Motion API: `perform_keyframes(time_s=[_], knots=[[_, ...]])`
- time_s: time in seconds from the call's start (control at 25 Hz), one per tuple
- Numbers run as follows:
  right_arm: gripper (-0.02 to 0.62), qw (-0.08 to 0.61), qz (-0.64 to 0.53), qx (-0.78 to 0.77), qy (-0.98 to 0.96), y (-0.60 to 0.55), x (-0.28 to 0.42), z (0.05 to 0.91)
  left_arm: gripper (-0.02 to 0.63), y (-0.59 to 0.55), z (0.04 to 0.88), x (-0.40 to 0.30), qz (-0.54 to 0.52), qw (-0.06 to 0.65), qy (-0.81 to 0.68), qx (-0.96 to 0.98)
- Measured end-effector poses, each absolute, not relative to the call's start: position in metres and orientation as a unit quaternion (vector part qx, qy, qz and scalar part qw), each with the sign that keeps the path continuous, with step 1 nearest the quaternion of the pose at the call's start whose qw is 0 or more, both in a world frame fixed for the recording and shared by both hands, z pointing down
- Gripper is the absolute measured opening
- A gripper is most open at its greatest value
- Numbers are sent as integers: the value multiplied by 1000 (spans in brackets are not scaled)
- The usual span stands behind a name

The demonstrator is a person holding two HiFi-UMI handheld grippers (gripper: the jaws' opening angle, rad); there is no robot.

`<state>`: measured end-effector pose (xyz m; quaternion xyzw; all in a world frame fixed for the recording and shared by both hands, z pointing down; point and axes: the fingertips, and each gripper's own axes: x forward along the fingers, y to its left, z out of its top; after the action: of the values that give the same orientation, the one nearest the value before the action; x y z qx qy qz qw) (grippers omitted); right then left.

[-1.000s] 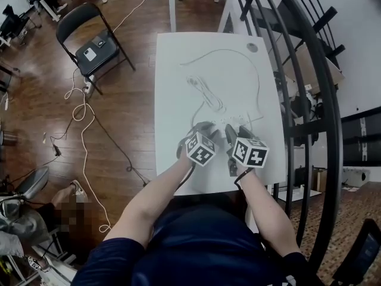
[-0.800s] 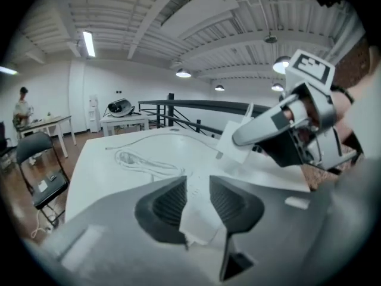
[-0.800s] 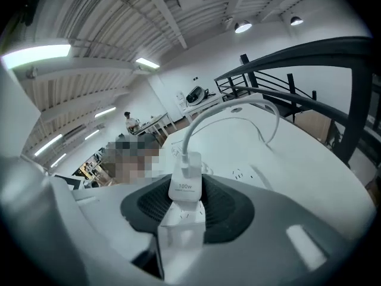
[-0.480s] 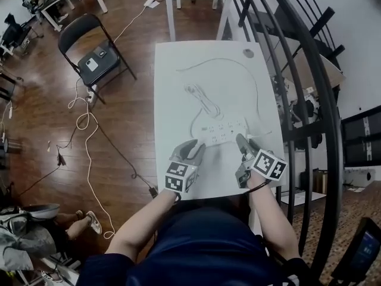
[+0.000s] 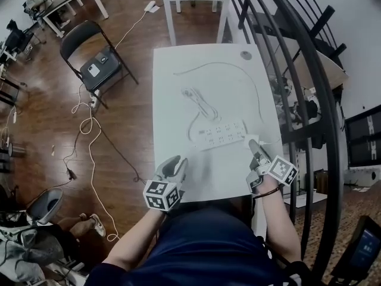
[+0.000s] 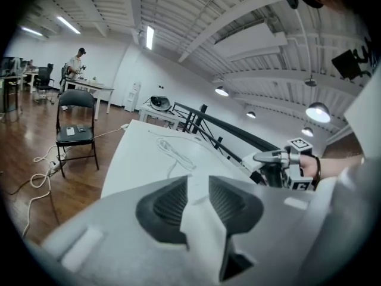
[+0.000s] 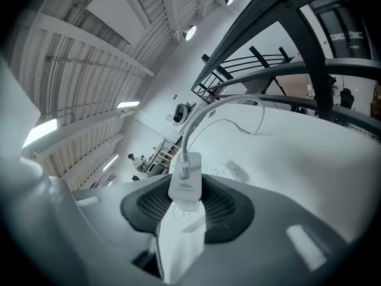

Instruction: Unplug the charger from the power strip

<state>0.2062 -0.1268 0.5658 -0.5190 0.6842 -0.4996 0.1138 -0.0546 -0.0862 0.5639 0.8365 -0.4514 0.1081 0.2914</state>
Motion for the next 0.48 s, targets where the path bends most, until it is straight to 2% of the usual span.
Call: perform_keyframes(time_s=[0.28, 0.48], knots=[[144, 117, -546, -532, 636, -108, 241, 607, 106, -72, 567, -60, 107, 297, -469, 825], [144, 86, -555, -532, 633, -98, 236, 631, 106, -65, 572, -67, 115, 294, -473, 822]])
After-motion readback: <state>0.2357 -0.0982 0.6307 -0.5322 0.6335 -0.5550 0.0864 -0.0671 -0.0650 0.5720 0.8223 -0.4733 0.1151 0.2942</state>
